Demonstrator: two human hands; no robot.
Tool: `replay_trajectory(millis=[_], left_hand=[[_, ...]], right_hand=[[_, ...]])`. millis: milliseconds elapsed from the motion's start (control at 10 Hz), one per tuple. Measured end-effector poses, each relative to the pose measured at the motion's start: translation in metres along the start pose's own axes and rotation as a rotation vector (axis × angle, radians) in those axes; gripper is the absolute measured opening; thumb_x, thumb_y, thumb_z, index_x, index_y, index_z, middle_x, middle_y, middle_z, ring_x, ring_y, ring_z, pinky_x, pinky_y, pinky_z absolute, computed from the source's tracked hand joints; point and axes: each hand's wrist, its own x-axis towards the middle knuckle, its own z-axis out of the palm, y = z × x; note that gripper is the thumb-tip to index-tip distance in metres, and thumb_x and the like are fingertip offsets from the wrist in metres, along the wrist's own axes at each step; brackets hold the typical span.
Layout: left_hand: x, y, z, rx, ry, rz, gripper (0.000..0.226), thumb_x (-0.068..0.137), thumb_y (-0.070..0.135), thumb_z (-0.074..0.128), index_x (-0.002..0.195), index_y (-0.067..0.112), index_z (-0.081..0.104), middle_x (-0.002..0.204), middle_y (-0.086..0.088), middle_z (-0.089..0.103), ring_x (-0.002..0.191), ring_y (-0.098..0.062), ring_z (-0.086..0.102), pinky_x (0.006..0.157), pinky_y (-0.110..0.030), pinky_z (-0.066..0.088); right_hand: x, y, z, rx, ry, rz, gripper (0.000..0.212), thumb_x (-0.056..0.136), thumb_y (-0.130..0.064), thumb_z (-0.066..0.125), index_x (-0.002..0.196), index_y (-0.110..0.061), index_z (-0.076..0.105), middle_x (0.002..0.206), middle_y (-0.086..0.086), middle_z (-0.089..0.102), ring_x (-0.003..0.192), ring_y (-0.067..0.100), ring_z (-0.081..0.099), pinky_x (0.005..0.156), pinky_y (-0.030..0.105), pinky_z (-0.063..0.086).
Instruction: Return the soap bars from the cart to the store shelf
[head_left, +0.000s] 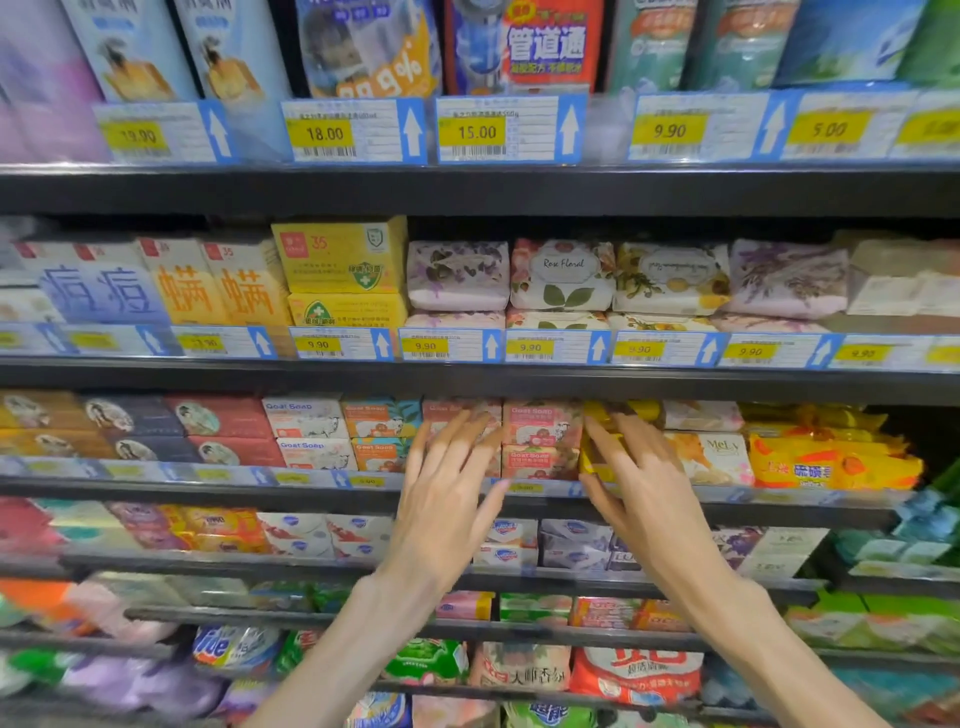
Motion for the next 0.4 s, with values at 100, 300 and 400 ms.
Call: replay_trajectory(millis=[100,300,400], left_hand=[[-0.022,-0.003,-0.007,0.008,-0.033,-0.029,0.046,0.103,0.044,0.045,0.144,0.023,0.046,0.144,0.004,0.047,0.143,-0.016,0.032,0.123,-0.048,0.014],[-0.073,-0.004,-0.033,0.036,-0.056,-0.012,0.056,0.103,0.049,0.042,0.153,0.026,0.033,0.16,0.005,0.029,0.151,-0.012,0.015,0.123,-0.047,0.012],[-0.107,-0.012,-0.051,0.039,-0.074,-0.025,0.057,0.103,0.052,0.04,0.153,0.027,0.032,0.161,0.006,0.026,0.152,-0.012,0.012,0.124,-0.046,0.012]], right_hand=[[-0.013,-0.006,-0.009,0.023,-0.006,-0.053,0.056,0.091,-0.03,0.065,0.142,-0.013,0.047,0.144,0.012,0.049,0.131,0.031,0.046,0.103,0.044,0.047],[-0.052,-0.044,-0.025,-0.019,-0.071,-0.082,0.059,0.093,-0.04,0.06,0.144,-0.016,0.046,0.144,0.007,0.051,0.135,0.027,0.047,0.11,0.042,0.042],[-0.072,-0.077,-0.038,-0.06,-0.097,-0.066,0.059,0.094,-0.049,0.046,0.143,-0.016,0.049,0.142,0.005,0.055,0.132,0.025,0.05,0.109,0.041,0.042]])
